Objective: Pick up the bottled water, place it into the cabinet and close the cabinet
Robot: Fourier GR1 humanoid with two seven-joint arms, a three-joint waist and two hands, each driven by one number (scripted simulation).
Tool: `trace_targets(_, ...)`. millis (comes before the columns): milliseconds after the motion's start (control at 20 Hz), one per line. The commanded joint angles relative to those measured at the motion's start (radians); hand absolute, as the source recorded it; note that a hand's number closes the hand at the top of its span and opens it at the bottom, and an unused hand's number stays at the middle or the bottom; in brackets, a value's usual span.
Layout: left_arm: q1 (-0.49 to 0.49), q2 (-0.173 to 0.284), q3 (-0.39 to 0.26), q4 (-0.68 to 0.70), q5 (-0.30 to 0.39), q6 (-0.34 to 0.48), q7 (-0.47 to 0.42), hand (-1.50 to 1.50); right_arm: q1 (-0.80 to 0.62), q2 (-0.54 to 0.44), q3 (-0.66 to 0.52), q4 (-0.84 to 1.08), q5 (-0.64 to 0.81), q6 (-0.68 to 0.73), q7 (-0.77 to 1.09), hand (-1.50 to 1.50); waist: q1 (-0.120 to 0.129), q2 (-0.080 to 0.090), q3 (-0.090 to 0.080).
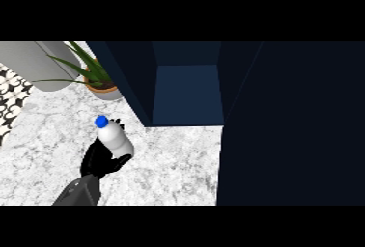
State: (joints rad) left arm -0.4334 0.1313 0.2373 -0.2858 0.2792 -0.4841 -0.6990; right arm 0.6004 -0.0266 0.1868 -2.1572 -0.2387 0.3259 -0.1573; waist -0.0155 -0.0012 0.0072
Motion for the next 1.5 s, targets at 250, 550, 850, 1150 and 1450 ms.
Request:
trace_targets(250, -0.052, -0.053, -0.010, 0.013, 0.001, -0.056, -0.002, 1.50, -0.082, 0.018, 0.009, -0.007, 0.014, -0.061, 0.066, -1.50, 0.004, 0.004, -0.008)
trace_targets(550, -0.008, -0.034, -0.012, -0.017, -0.004, -0.039, -0.047, 1.50, -0.013, -0.020, -0.021, 0.000, -0.033, -0.009, 0.020, -1.50, 0.005, 0.003, -0.008)
trace_targets(850, 0.090, 0.084, 0.018, -0.054, 0.030, -0.123, -0.062, 1.50, 0.008, -0.010, 0.010, 0.019, 0.002, -0.009, -0.006, -1.50, 0.011, 0.000, -0.007)
trace_targets(1150, 0.085, 0.026, 0.036, -0.120, 0.085, -0.105, -0.005, 1.50, -0.044, -0.010, -0.031, 0.022, -0.029, -0.030, 0.015, -1.50, 0.015, -0.001, -0.007)
trace_targets(1450, 0.151, 0.019, 0.027, -0.272, 0.149, -0.109, 0.132, 1.50, -0.052, 0.007, 0.017, 0.023, 0.021, -0.052, 0.023, -1.50, 0.023, -0.003, -0.006)
